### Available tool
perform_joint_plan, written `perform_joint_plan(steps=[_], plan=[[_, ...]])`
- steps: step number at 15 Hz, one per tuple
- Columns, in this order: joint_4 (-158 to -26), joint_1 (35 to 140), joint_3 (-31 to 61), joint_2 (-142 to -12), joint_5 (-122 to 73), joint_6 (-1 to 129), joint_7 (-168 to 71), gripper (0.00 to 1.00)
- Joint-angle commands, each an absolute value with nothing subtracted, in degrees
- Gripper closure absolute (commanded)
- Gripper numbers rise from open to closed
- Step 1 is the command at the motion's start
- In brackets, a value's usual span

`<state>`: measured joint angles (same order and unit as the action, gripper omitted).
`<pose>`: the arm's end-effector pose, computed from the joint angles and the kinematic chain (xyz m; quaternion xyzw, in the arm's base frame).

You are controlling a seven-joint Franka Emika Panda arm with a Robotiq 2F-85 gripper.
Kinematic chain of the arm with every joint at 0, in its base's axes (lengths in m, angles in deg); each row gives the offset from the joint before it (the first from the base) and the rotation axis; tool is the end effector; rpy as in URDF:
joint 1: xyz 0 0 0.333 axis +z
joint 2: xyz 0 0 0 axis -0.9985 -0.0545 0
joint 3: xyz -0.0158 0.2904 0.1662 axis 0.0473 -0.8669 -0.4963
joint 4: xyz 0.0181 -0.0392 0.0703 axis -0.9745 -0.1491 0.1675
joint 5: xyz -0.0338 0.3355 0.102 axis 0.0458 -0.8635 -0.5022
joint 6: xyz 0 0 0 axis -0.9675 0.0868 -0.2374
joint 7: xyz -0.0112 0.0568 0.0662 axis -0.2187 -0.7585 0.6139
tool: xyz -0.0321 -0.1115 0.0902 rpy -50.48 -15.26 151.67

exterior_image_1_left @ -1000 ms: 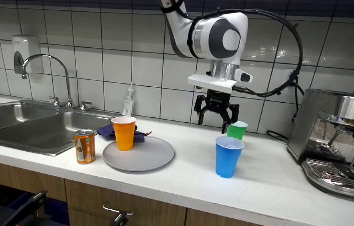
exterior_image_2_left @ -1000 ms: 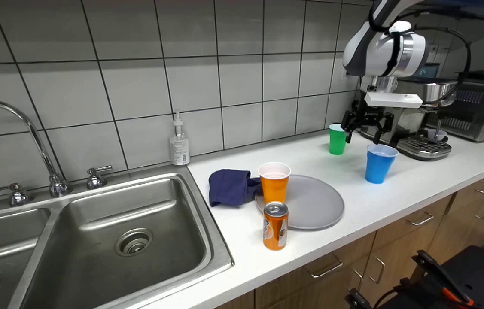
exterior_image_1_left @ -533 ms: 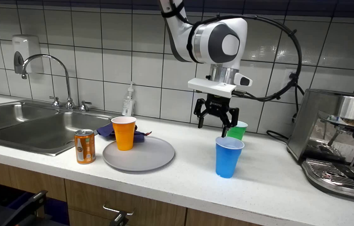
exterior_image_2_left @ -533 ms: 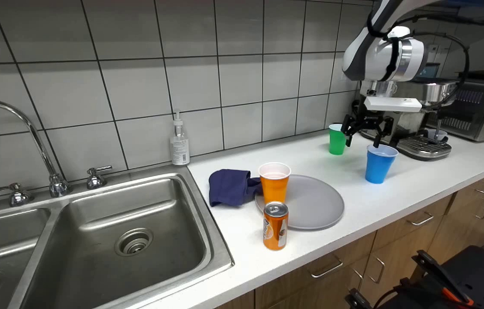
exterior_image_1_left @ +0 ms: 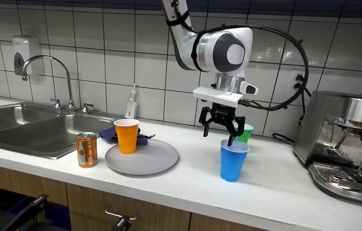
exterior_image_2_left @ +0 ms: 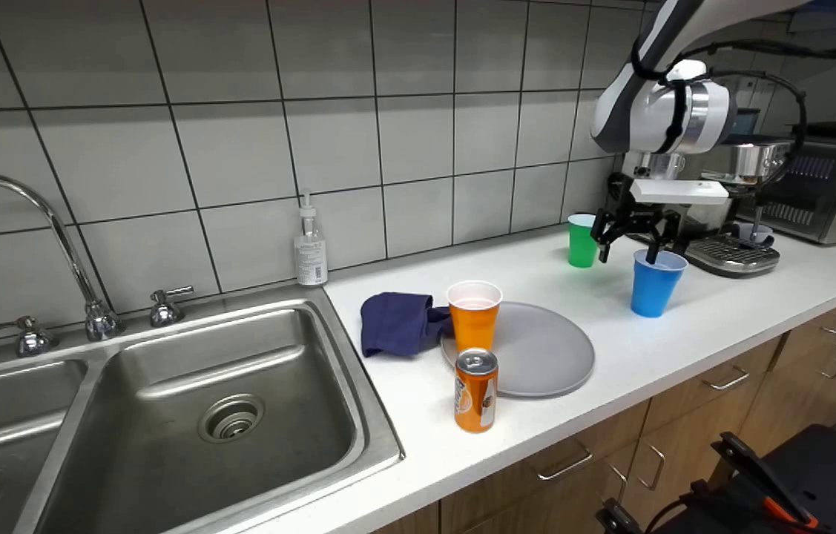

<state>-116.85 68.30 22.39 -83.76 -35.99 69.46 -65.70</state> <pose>0.5031 -0.2805 0.2500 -0.9797 0.2000 -0.0013 0.0111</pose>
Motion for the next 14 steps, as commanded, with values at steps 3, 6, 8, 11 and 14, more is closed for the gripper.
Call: perform_joint_plan(steps=[3,6,8,11,14], plan=[[-117.1,66.8,21.8,-83.6,-35.1,70.2,-68.9,0.32],[-116.9,66.5,21.9,-83.7,-35.1,70.1,-69.5,0.56],[-116.9,66.2,22.0,-83.7,-35.0,70.1,-69.6,0.71],[-116.7,65.9,22.1,-83.8,-35.0,70.1,-69.7,0.95],[-116.8,65.7,22.2,-83.7,-34.8,70.1,-69.9,1.0]])
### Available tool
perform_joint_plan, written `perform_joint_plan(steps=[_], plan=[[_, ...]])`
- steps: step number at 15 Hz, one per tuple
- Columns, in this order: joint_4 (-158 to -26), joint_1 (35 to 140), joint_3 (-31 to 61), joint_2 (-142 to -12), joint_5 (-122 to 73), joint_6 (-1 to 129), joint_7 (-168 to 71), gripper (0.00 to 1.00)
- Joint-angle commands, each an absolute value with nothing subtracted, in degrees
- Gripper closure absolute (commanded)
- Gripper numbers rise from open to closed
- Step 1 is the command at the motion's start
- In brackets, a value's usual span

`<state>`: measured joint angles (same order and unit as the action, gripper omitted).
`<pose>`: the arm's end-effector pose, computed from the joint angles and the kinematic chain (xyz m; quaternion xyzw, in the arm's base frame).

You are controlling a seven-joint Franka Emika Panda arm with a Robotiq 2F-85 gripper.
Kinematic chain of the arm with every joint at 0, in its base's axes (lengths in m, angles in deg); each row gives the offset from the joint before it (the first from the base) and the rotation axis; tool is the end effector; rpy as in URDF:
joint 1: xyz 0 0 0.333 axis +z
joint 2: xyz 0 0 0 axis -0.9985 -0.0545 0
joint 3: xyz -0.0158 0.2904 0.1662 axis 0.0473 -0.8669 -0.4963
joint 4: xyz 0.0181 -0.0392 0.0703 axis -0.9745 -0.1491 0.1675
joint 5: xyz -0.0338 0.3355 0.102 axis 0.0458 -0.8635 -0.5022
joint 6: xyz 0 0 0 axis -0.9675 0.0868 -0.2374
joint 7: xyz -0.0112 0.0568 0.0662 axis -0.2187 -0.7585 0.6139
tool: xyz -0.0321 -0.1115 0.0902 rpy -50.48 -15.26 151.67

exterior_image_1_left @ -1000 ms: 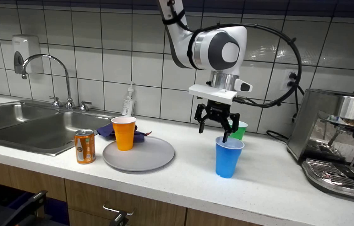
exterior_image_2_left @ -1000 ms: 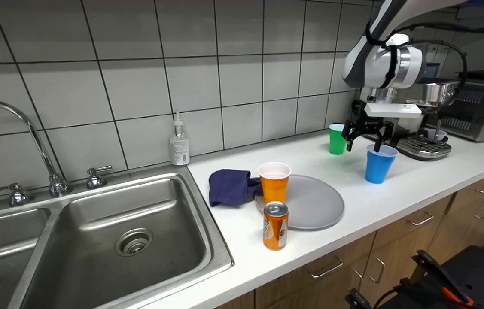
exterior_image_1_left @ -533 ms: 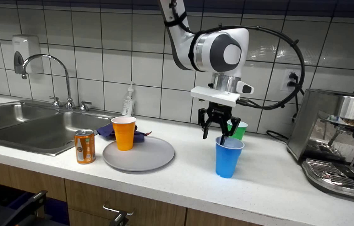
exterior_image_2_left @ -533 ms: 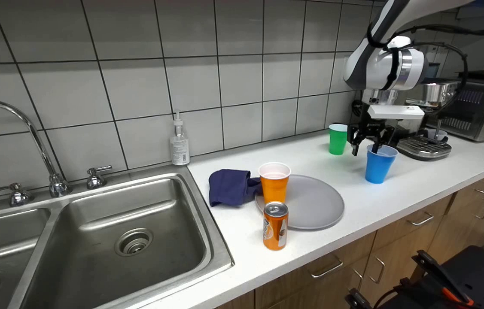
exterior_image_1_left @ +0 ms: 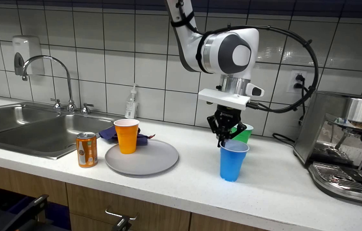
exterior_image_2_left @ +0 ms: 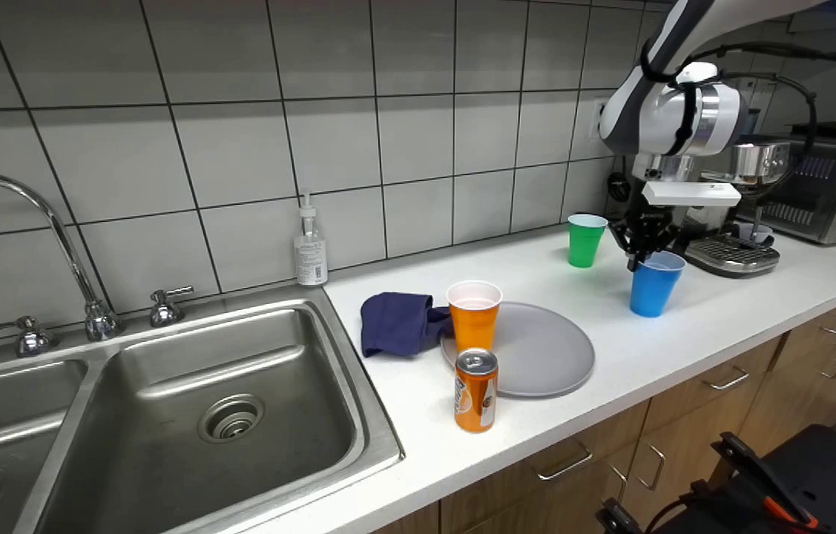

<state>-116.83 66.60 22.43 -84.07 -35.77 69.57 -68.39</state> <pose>0.4942 -0.2958 0.2472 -0.9817 0.1904 0.0004 0.0097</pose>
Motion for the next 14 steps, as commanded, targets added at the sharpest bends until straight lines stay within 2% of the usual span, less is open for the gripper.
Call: perform_joint_plan(steps=[1,14], plan=[[-116.9,65.6,22.2,-83.6,-34.7,70.4,-69.9,1.0],[-125.6,65.6,19.8,-72.1,-34.5,70.5,-91.8,0.99]])
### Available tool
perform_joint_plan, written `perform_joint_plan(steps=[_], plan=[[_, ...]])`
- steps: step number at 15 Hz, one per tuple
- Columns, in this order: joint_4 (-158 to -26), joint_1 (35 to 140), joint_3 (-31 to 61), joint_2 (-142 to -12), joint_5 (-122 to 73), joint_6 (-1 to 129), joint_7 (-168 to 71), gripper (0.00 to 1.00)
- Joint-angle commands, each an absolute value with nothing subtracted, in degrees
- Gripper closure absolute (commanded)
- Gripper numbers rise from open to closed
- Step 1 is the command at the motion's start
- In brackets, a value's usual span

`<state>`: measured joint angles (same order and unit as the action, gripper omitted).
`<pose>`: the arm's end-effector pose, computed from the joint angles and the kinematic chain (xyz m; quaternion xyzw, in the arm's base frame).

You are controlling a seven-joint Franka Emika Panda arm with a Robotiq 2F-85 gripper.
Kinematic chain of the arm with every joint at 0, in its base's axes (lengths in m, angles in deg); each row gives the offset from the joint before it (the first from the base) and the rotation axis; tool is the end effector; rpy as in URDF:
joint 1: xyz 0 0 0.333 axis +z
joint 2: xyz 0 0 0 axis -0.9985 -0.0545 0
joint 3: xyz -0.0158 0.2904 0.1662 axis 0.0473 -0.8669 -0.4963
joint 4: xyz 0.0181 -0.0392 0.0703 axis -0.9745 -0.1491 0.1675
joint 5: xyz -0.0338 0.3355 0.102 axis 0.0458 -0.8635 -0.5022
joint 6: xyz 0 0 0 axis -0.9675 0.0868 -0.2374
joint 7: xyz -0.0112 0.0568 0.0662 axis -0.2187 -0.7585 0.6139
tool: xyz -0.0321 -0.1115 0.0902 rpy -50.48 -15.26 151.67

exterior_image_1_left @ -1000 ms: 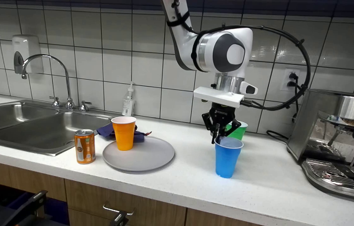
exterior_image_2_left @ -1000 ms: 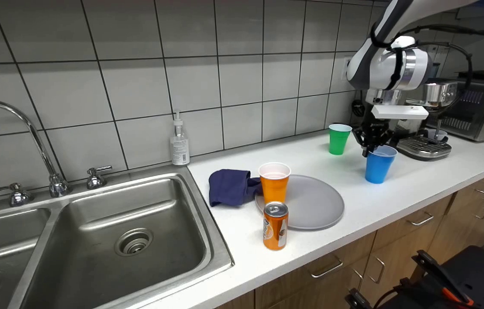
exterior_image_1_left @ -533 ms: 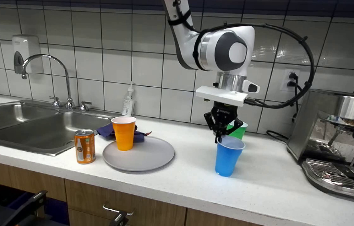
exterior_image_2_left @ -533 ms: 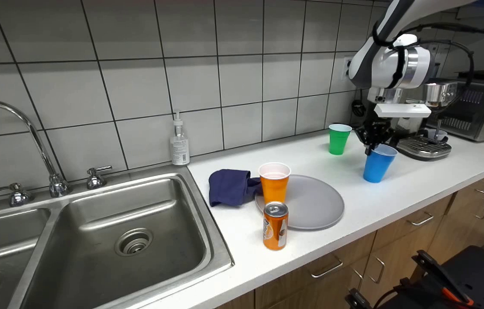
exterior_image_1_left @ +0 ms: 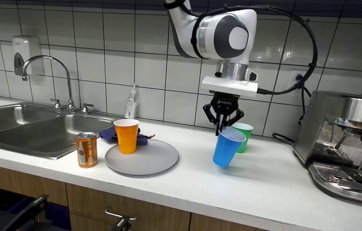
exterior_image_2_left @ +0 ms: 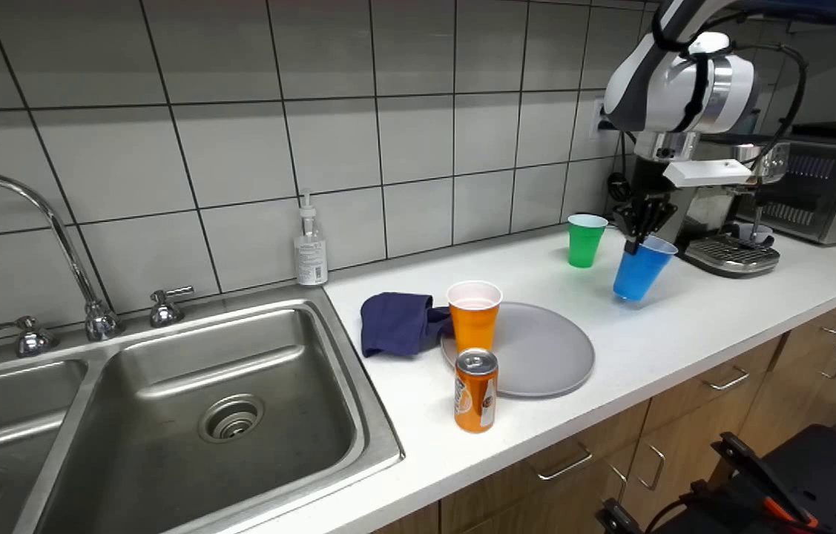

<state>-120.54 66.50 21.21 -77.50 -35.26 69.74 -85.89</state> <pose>0.4865 -0.2794 0.2867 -0.9992 0.0283 -0.0278 0.0073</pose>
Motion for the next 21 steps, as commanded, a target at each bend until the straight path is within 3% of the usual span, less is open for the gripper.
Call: perform_joint_plan(steps=[1,21], plan=[[-126.8,65.7,19.8,-70.9,-34.8,70.5,-93.9,0.99],[-146.1,76.3,20.6,-56.0,-35.4,75.5,-115.5,0.99]])
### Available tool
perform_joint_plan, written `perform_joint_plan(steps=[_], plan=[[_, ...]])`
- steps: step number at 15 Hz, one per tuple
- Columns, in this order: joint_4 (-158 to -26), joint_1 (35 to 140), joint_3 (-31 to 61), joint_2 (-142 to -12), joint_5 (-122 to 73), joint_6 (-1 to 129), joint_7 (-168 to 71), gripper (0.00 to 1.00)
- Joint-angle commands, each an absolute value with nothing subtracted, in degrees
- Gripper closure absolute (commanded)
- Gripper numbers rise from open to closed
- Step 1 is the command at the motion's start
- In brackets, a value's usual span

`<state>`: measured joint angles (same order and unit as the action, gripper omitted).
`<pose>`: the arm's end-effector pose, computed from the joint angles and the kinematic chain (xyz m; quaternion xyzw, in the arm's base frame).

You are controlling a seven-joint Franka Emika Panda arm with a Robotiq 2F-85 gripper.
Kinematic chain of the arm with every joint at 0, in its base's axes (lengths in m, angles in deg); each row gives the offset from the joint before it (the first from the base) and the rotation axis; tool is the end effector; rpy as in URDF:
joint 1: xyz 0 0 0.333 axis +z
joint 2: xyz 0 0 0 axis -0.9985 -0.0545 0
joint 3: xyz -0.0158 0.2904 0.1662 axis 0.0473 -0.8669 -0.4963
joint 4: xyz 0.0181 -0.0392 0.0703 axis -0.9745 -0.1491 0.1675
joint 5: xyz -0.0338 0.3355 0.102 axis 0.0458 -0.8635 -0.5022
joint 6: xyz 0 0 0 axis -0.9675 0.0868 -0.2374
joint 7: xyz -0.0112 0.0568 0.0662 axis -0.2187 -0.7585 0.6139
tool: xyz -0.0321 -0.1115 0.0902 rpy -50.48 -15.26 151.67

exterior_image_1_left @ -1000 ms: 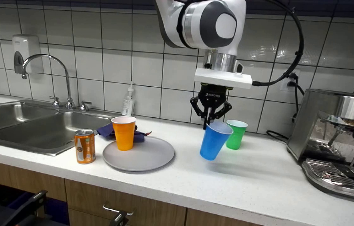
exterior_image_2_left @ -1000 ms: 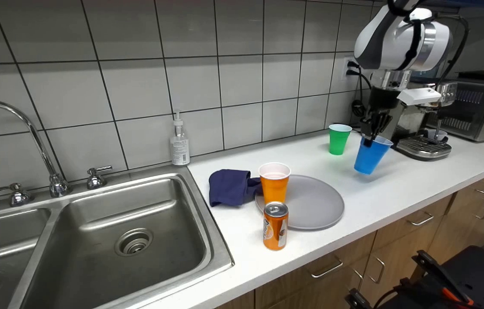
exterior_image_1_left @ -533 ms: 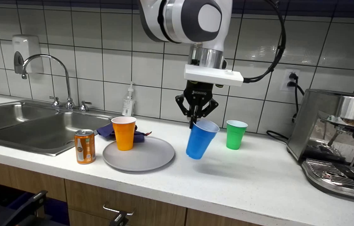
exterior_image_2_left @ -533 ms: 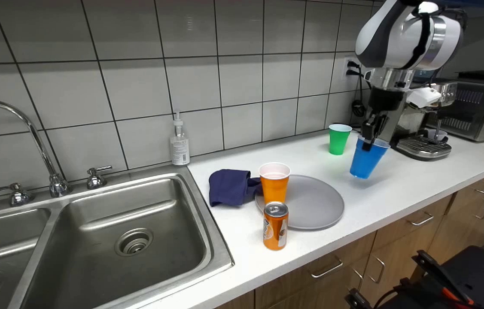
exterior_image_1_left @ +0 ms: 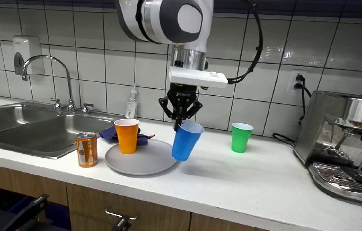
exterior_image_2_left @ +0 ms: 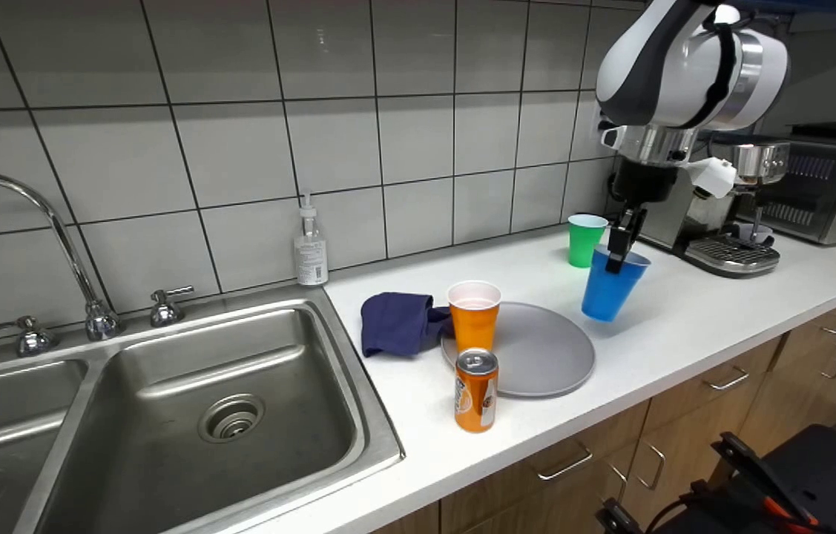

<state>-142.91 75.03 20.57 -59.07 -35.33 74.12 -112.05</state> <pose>0.4152 -0.1596 0.3066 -0.9622 -0.2681 -0.0439 0.0212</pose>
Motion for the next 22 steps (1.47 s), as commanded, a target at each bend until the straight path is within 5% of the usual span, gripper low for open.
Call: perform_joint_plan(steps=[1,22], plan=[[-146.5,76.9,20.5,-55.7,-35.5,75.6,-116.2,0.99],[-155.0,84.6,18.7,-55.4,-35.9,87.9,-122.0,0.99]])
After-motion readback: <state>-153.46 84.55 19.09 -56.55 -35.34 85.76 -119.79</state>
